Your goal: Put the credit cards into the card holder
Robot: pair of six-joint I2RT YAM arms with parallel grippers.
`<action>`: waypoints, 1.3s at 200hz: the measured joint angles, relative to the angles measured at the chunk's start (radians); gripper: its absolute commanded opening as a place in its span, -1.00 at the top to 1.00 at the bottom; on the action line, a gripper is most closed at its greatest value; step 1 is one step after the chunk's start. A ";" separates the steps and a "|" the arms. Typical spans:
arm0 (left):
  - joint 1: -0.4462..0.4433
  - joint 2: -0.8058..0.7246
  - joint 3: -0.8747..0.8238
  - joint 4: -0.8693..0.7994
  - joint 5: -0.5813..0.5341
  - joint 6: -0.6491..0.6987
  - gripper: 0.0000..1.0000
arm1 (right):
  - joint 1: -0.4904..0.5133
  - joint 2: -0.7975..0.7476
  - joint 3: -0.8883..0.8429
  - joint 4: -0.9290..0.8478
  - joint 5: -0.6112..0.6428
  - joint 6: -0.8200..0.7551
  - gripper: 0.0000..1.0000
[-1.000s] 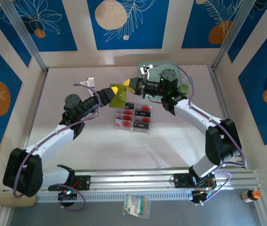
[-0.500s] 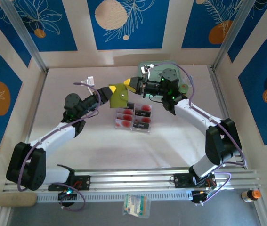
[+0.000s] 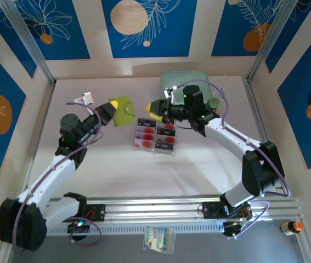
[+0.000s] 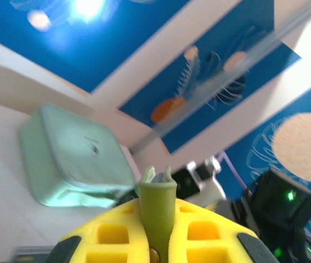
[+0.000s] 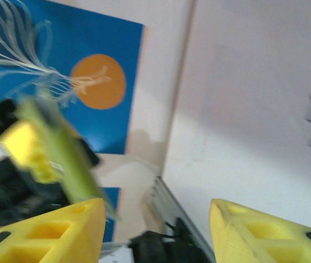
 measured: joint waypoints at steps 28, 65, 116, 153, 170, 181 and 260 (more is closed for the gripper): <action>0.010 -0.117 0.000 -0.140 -0.161 0.058 1.00 | 0.099 0.058 -0.012 -0.127 0.070 -0.151 -0.02; 0.010 -0.175 0.000 -0.283 -0.306 0.094 1.00 | 0.254 0.274 0.074 -0.233 0.146 -0.291 0.03; 0.010 -0.209 0.000 -0.388 -0.366 0.119 1.00 | 0.356 0.493 0.299 -0.332 0.215 -0.385 0.05; 0.010 -0.217 0.000 -0.404 -0.369 0.122 1.00 | 0.360 0.570 0.403 -0.410 0.293 -0.422 0.05; 0.010 -0.217 0.000 -0.410 -0.369 0.122 1.00 | 0.360 0.599 0.428 -0.449 0.335 -0.440 0.07; 0.010 -0.217 0.000 -0.414 -0.369 0.121 1.00 | 0.360 0.610 0.433 -0.465 0.355 -0.449 0.07; 0.010 -0.194 0.000 -0.413 -0.299 0.120 1.00 | 0.293 0.605 0.397 -0.502 0.454 -0.481 0.10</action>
